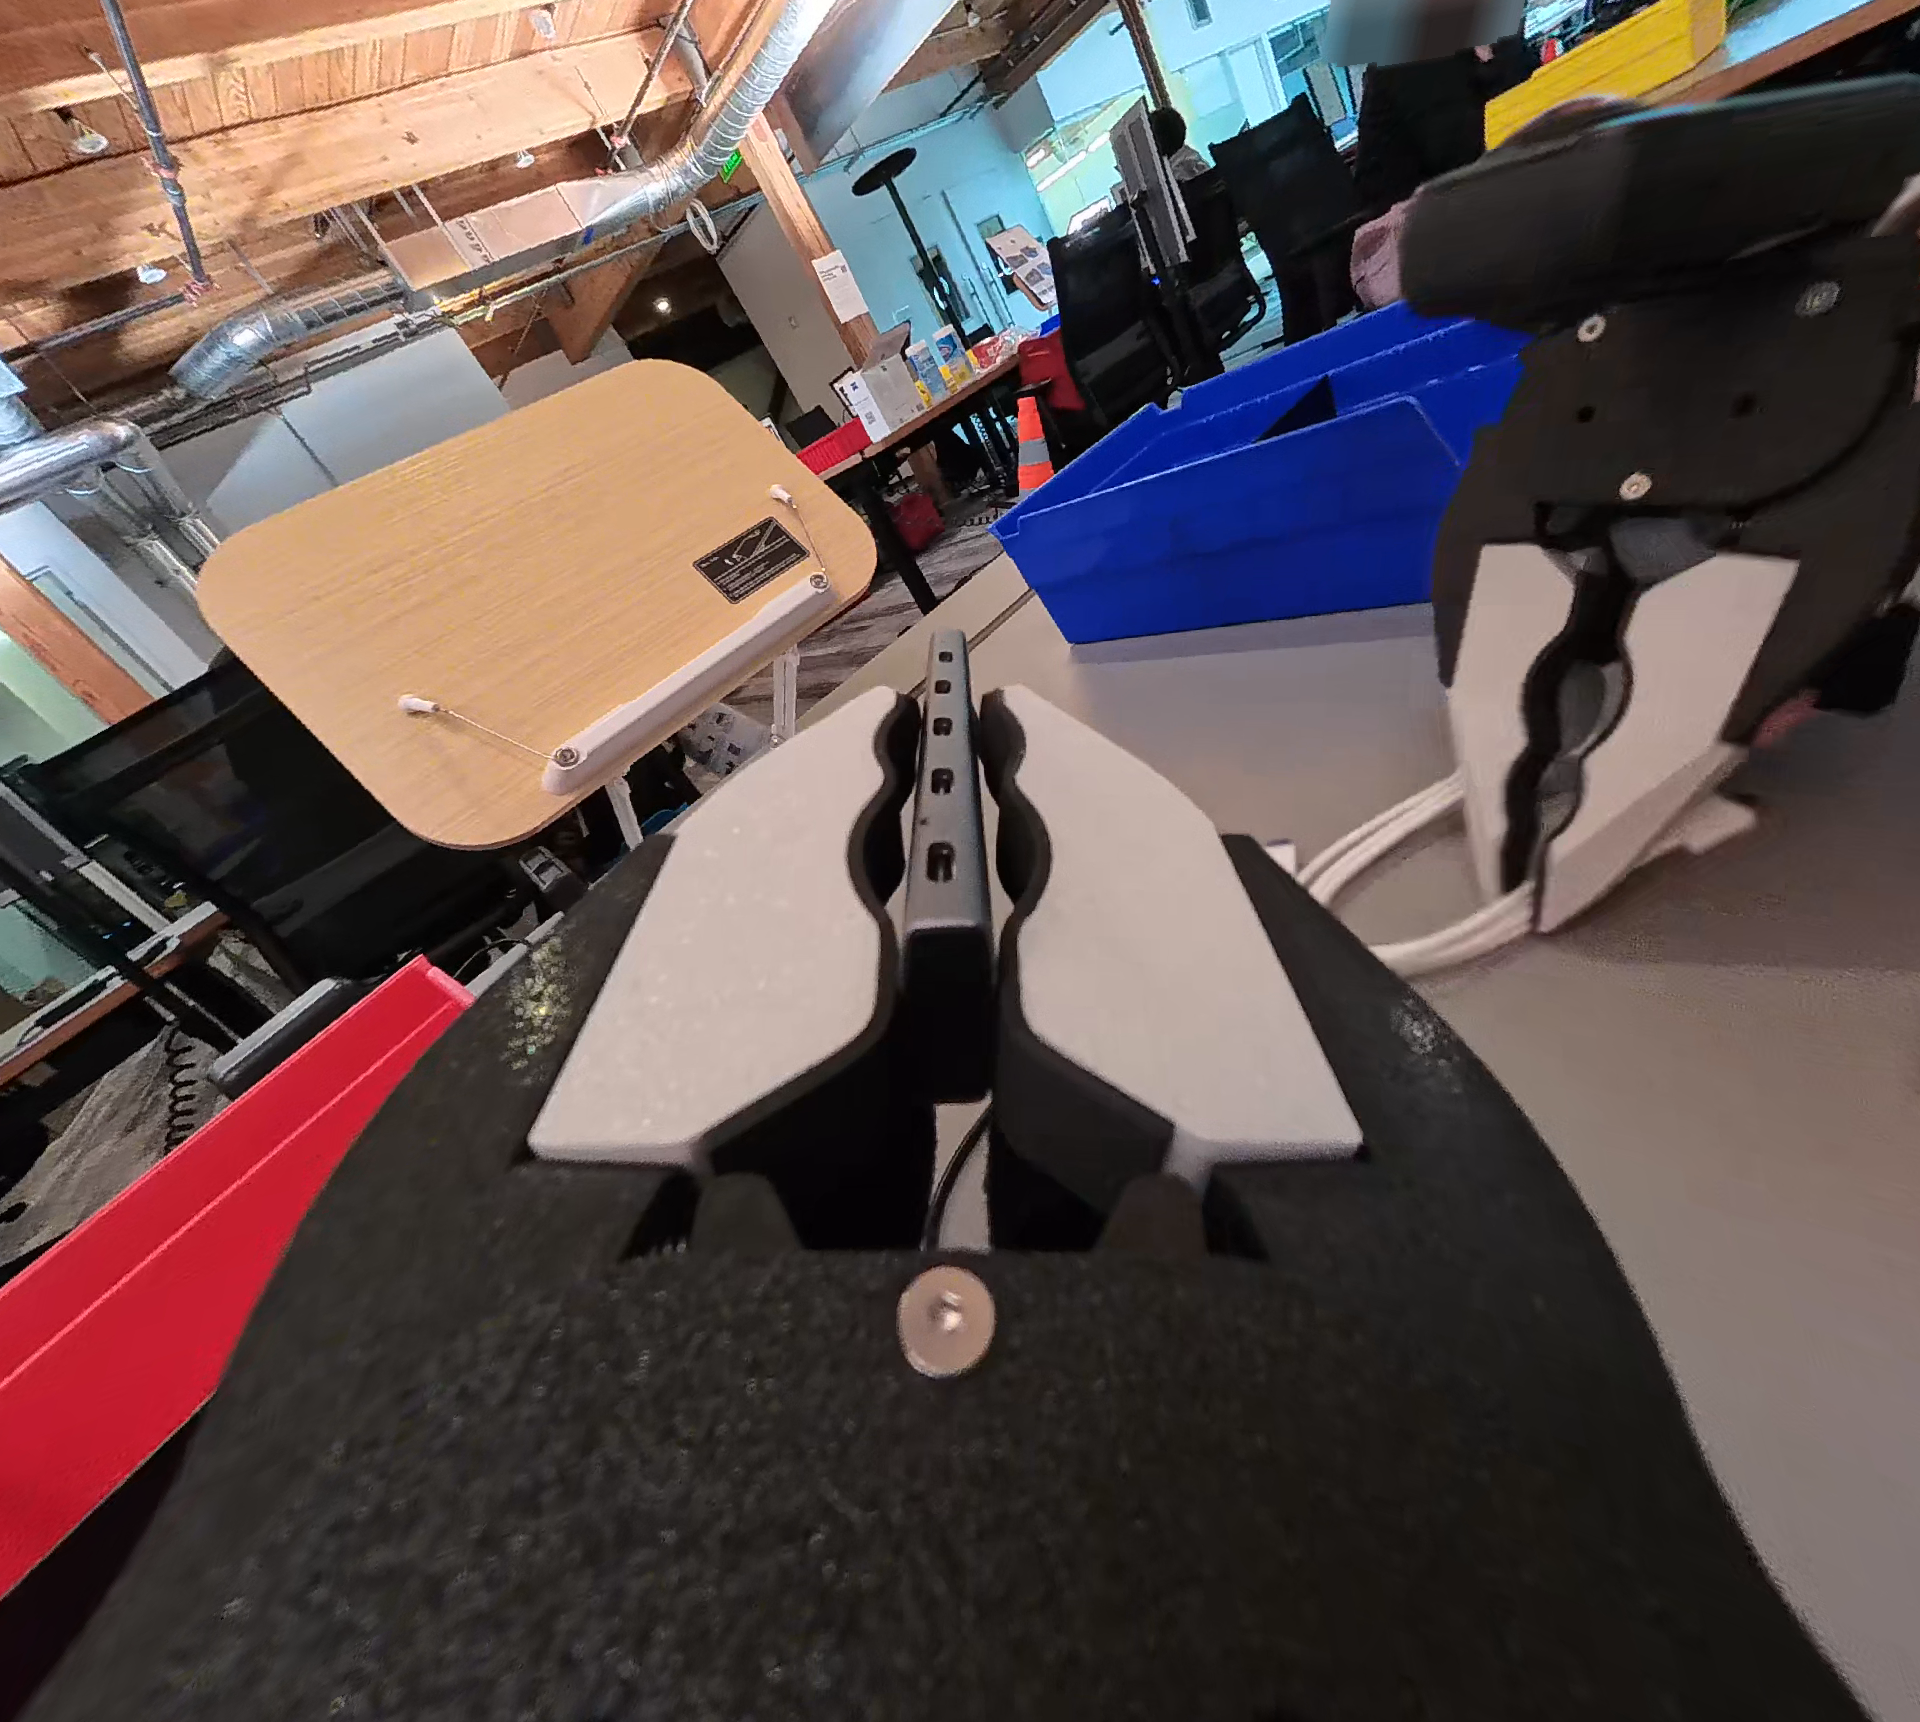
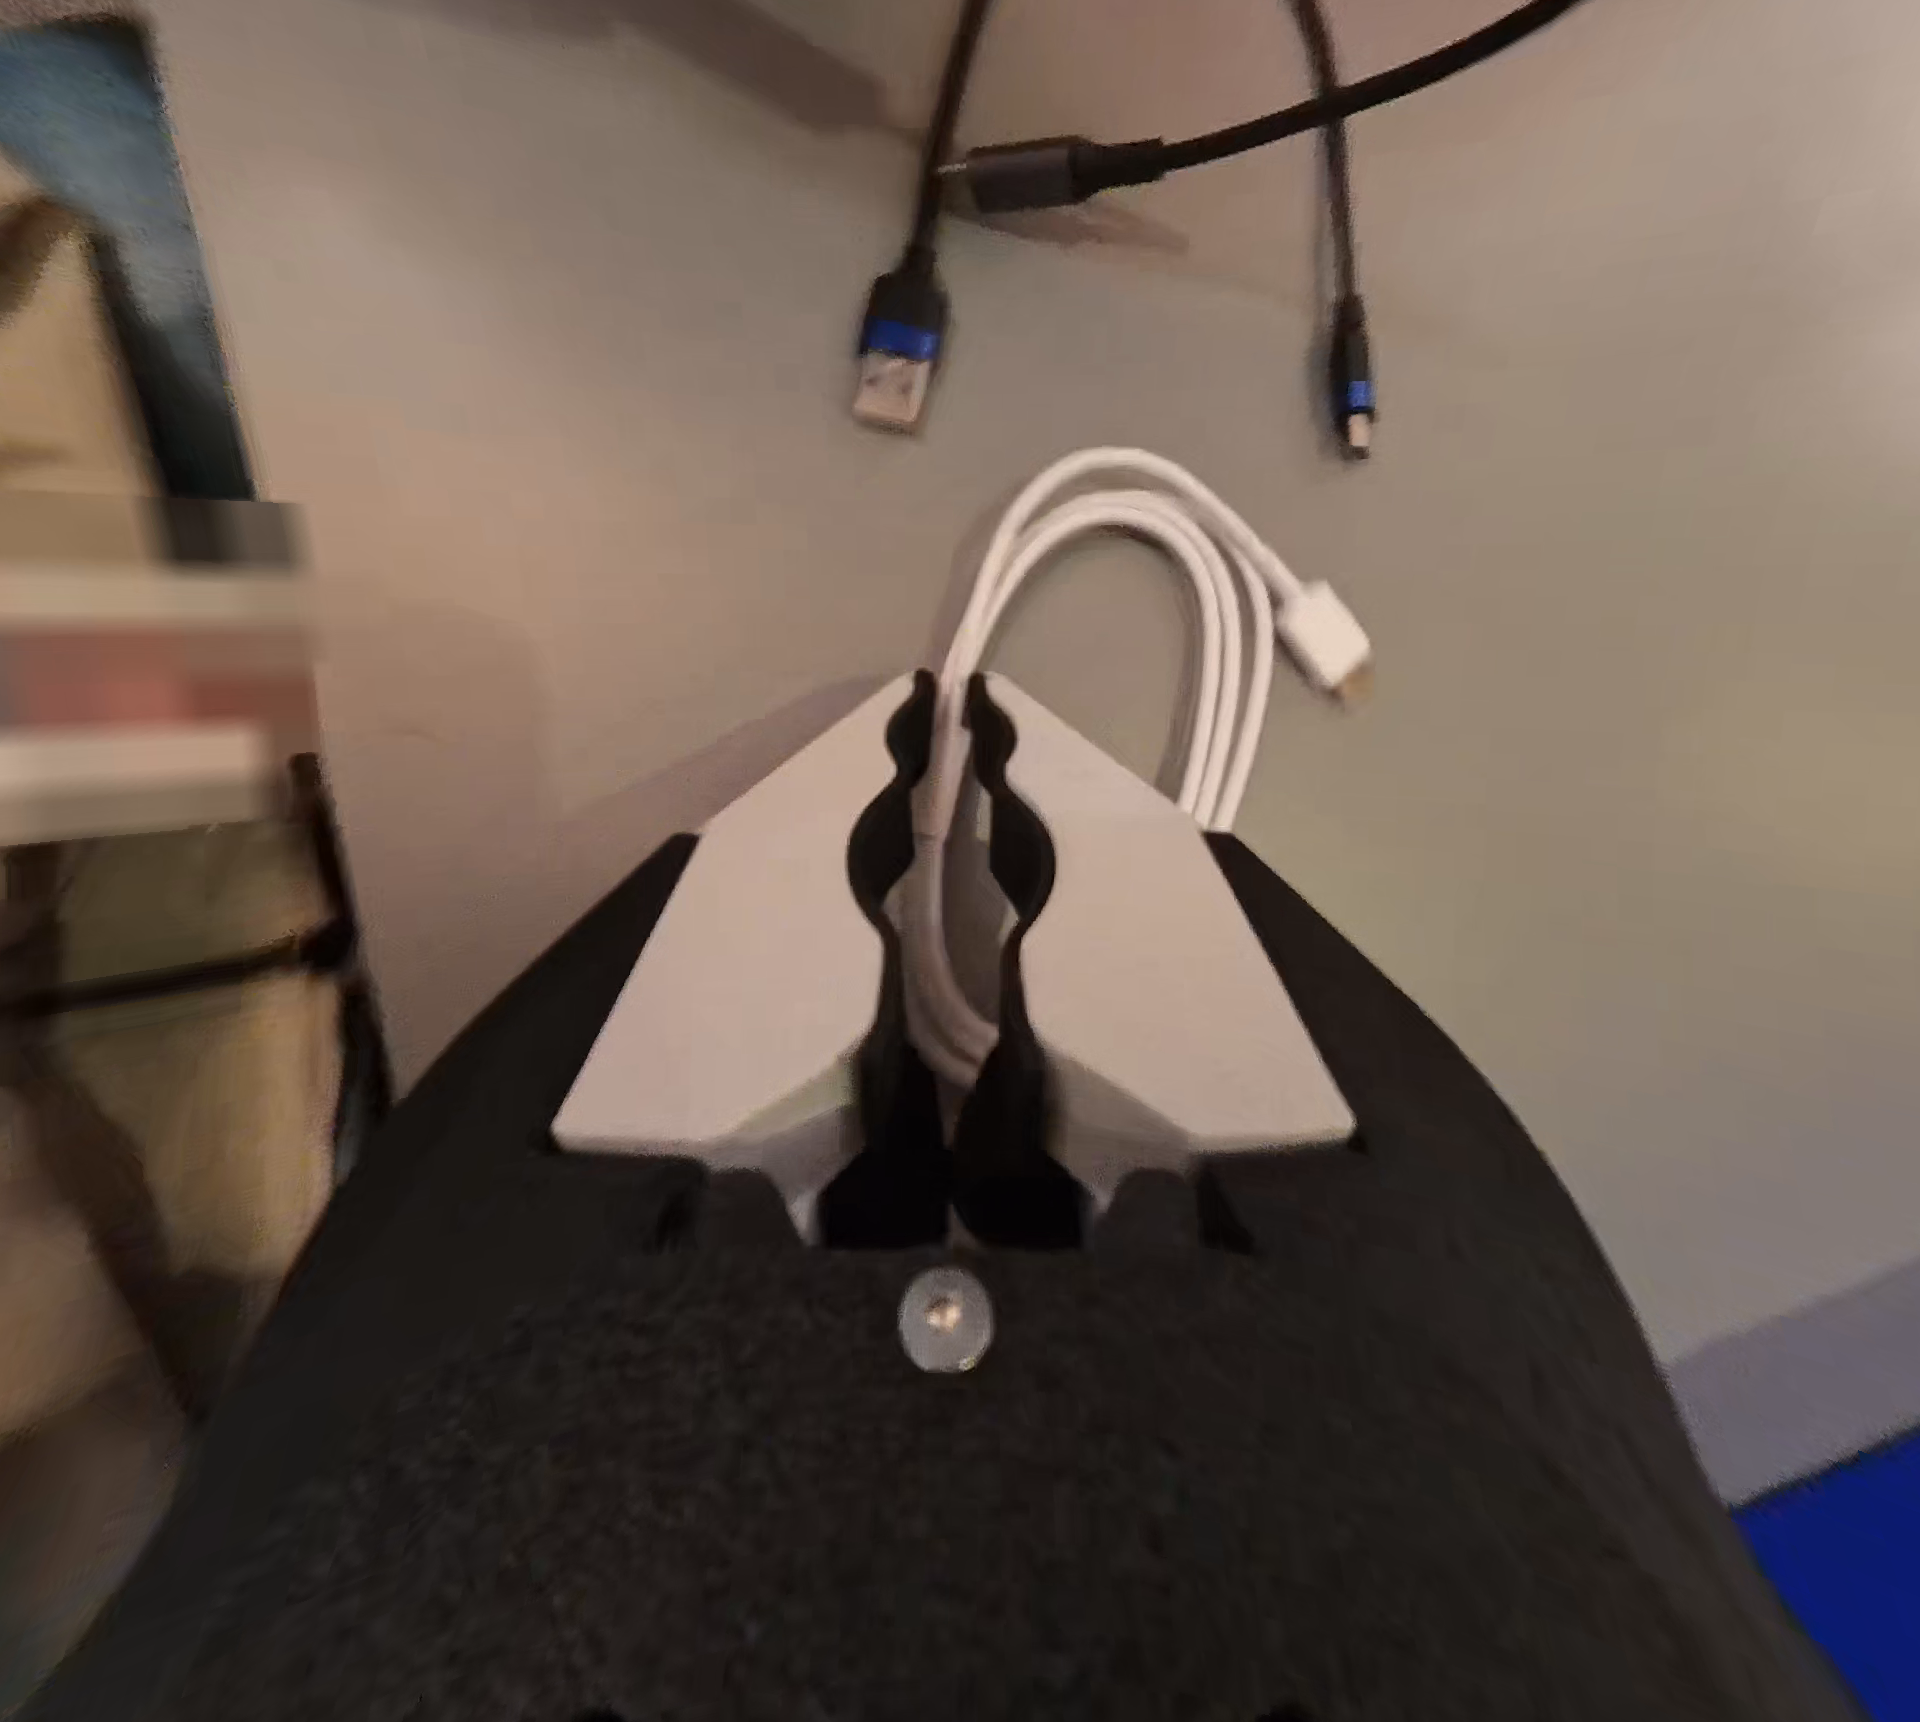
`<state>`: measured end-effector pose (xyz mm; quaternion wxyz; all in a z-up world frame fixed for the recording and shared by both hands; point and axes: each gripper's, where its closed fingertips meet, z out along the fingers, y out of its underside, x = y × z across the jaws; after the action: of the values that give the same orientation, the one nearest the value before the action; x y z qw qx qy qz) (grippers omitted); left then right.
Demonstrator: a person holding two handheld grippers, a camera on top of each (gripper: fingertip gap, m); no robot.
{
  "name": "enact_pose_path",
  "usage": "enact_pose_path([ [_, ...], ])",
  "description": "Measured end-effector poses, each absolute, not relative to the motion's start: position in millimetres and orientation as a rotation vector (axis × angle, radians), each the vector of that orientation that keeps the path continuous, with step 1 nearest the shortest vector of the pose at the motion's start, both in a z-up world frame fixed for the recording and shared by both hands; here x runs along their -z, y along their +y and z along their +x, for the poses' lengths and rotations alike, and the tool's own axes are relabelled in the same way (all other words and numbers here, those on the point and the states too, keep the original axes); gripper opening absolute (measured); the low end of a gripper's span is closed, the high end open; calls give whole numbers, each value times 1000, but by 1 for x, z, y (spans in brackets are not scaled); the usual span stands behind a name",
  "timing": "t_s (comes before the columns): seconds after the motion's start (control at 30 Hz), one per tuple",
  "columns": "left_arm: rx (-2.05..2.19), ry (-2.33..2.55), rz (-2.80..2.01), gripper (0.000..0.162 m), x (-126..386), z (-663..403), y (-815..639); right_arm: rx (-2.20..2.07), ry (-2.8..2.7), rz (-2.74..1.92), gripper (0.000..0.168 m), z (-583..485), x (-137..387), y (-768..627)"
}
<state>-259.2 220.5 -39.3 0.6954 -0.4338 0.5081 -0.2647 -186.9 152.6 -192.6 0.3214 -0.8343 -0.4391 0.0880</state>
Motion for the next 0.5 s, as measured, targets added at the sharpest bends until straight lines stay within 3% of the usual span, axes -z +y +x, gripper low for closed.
enact_pose_path([
  [0.17, 590, 1116, -975, 13, 36, -264, 222, -391, -1441, -2121, 4, -157, 174, 99],
  [0.2, 594, 1114, -977, 13, 36, -264, 223, -380, -1393, -2188, 5, -145, 174, 100],
  [0.27, 597, 1111, -983, 13, 36, -264, 224, -393, -1272, -2218, 32, -137, 167, 107],
  [0.5, 596, 1113, -983, 13, 36, -262, 222, -95, -635, -2268, 38, -144, 157, 145],
])
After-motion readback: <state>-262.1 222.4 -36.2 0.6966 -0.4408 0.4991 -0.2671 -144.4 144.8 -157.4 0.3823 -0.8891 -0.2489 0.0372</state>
